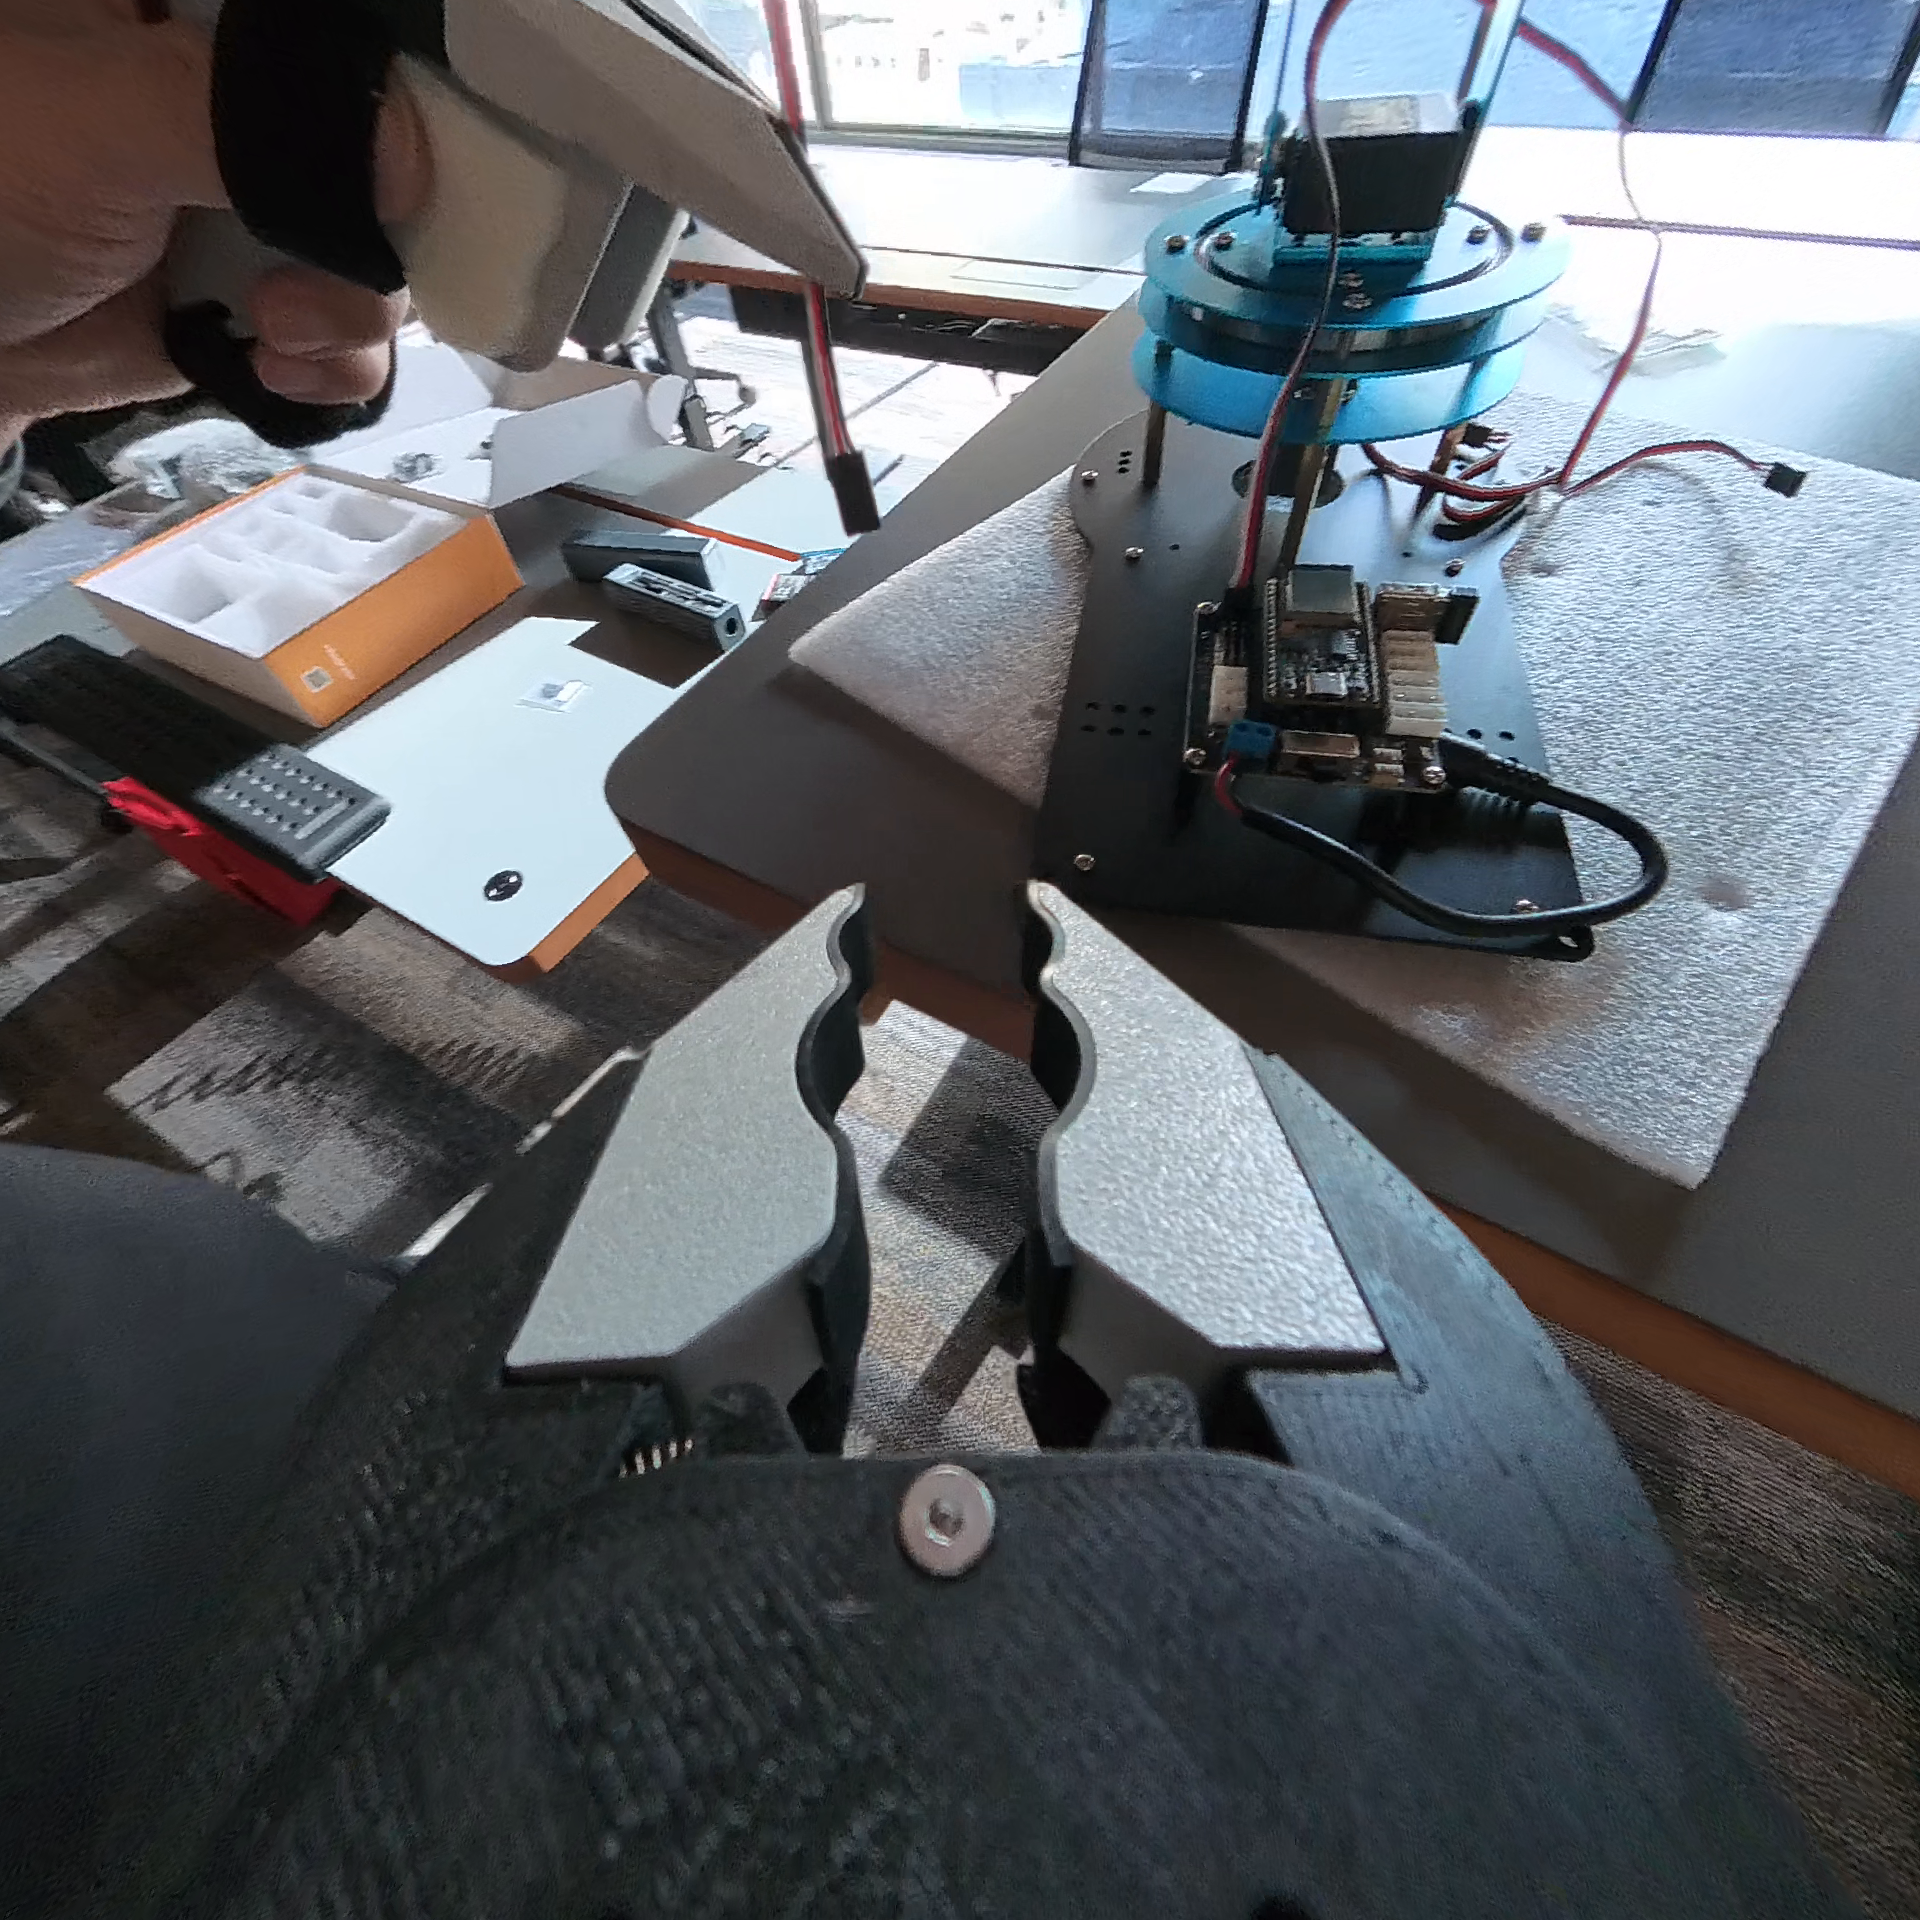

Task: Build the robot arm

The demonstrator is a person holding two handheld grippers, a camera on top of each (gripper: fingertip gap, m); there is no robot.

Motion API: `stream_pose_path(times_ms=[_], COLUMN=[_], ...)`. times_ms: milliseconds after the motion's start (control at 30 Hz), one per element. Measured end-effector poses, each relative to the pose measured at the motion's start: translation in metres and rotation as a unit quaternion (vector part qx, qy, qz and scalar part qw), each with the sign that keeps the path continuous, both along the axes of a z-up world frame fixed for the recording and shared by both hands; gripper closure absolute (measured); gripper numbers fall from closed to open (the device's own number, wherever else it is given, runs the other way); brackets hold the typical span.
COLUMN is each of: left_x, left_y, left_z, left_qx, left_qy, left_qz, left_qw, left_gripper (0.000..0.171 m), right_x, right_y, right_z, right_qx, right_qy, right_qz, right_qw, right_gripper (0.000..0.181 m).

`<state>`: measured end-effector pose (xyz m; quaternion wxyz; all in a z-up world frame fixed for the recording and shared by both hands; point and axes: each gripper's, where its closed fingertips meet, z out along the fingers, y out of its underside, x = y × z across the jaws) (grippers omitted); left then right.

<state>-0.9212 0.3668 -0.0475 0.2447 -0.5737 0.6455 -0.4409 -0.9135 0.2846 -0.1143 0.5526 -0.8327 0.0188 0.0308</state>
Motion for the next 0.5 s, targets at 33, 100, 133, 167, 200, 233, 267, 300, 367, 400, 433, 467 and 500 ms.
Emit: stream_pose_path(times_ms=[33,100,133,167,200,233,267,300,367,400,433,467,500], left_x=[0.002,0.005,0.006,0.008,0.009,0.011,0.012,0.014,0.016,0.017,0.018,0.019,0.019], left_y=[0.001,0.005,0.007,0.008,0.01,0.011,0.012,0.013,0.015,0.015,0.016,0.017,0.017], left_z=[-0.001,-0.004,-0.005,-0.006,-0.007,-0.008,-0.008,-0.009,-0.01,-0.011,-0.012,-0.012,-0.013], left_qx=[-0.005,-0.01,-0.011,-0.011,-0.012,-0.013,-0.014,-0.017,-0.024,-0.026,-0.027,-0.028,-0.028], left_qy=[0.0,0.002,0.003,0.003,0.004,0.005,0.005,0.004,0.005,0.006,0.007,0.007,0.007], left_qz=[-0.007,-0.02,-0.024,-0.029,-0.033,-0.036,-0.039,-0.042,-0.047,-0.049,-0.05,-0.051,-0.052], left_qw=[1.0,1.0,1.0,1.0,0.999,0.999,0.999,0.999,0.999,0.998,0.998,0.998,0.998], left_gripper=[0.171,0.171,0.171,0.171,0.171,0.171,0.171,0.171,0.171,0.171,0.171,0.171,0.171], right_x=[0.001,0.002,0.001,0.0,-0.001,-0.001,-0.002,-0.002,-0.002,-0.002,-0.002,-0.002,-0.003], right_y=[0.002,0.007,0.008,0.01,0.012,0.014,0.016,0.018,0.02,0.021,0.023,0.024,0.026], right_z=[-0.001,-0.005,-0.007,-0.008,-0.008,-0.008,-0.008,-0.009,-0.011,-0.011,-0.011,-0.011,-0.011], right_qx=[0.001,-0.004,-0.009,-0.01,-0.007,-0.003,0.0,-0.001,-0.004,-0.004,-0.003,-0.001,0.0], right_qy=[-0.006,-0.011,-0.008,-0.004,0.0,0.003,0.006,0.009,0.013,0.015,0.018,0.02,0.021], right_qz=[-0.007,-0.015,-0.015,-0.015,-0.015,-0.016,-0.015,-0.014,-0.017,-0.015,-0.014,-0.013,-0.01], right_qw=[1.0,1.0,1.0,1.0,1.0,1.0,1.0,1.0,1.0,1.0,1.0,1.0,1.0], right_gripper=[0.154,0.158,0.165,0.171,0.173,0.173,0.173,0.177,0.181,0.181,0.181,0.181,0.181])
